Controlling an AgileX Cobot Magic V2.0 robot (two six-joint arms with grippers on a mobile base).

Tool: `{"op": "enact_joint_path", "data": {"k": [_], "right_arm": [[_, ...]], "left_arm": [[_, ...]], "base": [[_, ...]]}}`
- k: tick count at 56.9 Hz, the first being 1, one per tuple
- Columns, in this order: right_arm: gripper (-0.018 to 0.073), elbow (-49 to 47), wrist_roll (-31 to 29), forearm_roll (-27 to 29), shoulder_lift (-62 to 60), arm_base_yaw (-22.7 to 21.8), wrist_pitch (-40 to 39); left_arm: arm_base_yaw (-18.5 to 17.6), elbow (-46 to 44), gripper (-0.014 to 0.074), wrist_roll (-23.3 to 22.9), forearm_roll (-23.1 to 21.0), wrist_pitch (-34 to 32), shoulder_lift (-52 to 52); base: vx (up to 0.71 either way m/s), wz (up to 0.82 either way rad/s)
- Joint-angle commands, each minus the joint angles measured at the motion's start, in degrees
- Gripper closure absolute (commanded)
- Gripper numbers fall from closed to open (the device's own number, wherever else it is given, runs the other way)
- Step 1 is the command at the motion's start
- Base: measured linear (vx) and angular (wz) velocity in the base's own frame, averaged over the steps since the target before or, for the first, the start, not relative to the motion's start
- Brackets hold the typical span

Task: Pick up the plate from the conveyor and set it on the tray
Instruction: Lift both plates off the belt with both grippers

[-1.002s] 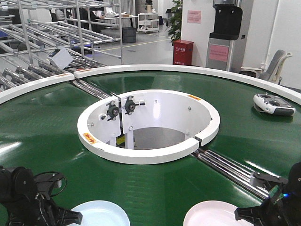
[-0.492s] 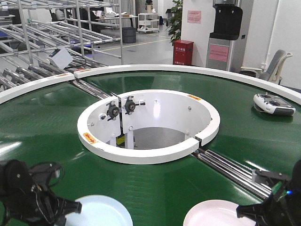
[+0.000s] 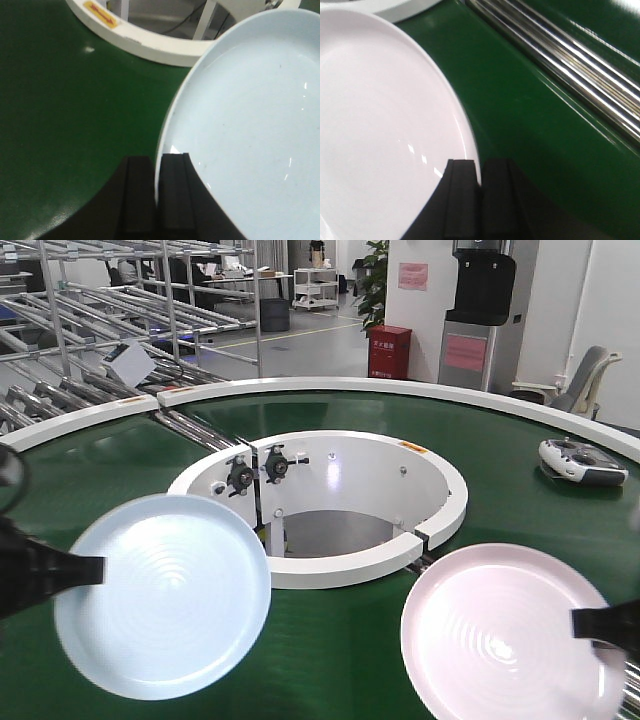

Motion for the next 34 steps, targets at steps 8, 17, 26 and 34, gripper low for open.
{"op": "enact_joint_path", "data": {"k": [8,17,26,34], "right_arm": [[0.0568,3.73,-0.63,2.41,-15.62,-0.27,-3.51],[0.0568,4.18,-0.23,2.45,-18.2,-0.27,-2.85],[0.0568,4.18,-0.23,2.72,-18.2,-0.27,-3.22],[0.0568,4.18,-0.23,4.31,-18.2,-0.27,-3.05]], "left_arm": [[-0.27,5.57,0.0603,-1.71,-1.72,-5.83,-14.54],[-0.27,8.07,0.0603,-1.71,-3.66,-5.52,-19.83],[-0.27,8.0,0.0603,-1.71,-3.67,-5.42,-22.09],[-0.27,8.0,0.0603,-1.71,-3.67,-3.01,-22.4]], "base": [[0.0,0.0],[0.0,0.0],[0.0,0.0],[0.0,0.0]]}}
